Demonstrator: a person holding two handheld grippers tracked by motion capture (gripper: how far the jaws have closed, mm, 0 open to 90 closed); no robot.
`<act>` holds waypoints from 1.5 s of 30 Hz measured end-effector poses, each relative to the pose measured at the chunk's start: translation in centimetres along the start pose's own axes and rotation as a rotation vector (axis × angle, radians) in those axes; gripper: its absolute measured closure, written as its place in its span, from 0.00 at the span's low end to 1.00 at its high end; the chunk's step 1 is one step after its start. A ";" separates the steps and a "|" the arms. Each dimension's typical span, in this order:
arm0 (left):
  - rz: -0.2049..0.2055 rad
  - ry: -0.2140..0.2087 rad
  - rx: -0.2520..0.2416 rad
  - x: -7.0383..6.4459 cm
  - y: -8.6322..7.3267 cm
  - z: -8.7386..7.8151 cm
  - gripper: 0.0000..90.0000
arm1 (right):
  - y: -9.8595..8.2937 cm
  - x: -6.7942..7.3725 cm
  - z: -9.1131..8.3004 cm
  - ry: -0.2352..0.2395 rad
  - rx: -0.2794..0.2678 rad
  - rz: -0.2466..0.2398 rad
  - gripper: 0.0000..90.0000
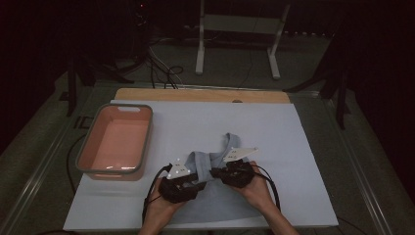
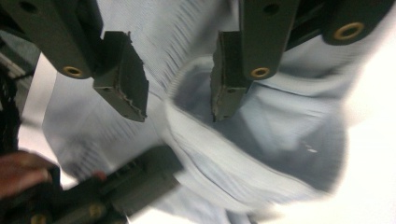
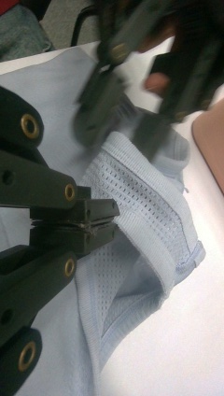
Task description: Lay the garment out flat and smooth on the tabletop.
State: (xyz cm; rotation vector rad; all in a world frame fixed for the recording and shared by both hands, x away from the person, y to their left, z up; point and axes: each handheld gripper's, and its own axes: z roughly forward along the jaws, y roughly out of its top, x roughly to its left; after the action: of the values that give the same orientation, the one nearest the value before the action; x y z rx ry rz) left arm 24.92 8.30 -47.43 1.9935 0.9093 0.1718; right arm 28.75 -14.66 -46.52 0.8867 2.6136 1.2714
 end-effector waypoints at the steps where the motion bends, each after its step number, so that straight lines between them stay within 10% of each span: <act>1: -0.004 0.010 -0.008 0.3 0.2 -0.2 0.59 | -0.1 0.1 -0.1 -0.002 -0.003 -0.010 0.98; 12: -0.067 0.030 -0.021 3.2 3.6 1.2 0.55 | -0.3 0.9 -0.4 -0.035 0.012 -0.063 0.98; 32: -0.129 -0.016 0.080 4.1 3.2 3.7 0.49 | -0.8 1.1 -0.8 -0.059 0.013 -0.125 0.98; 45: -0.106 -0.027 0.009 4.3 4.6 4.0 0.91 | -1.0 1.2 -0.9 -0.054 0.007 -0.131 0.97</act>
State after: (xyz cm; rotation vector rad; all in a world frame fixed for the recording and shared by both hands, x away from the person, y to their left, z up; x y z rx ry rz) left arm 32.26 6.93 -47.08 1.9461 0.9971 0.0815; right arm 27.04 -15.10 -46.48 0.7271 2.5880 1.1892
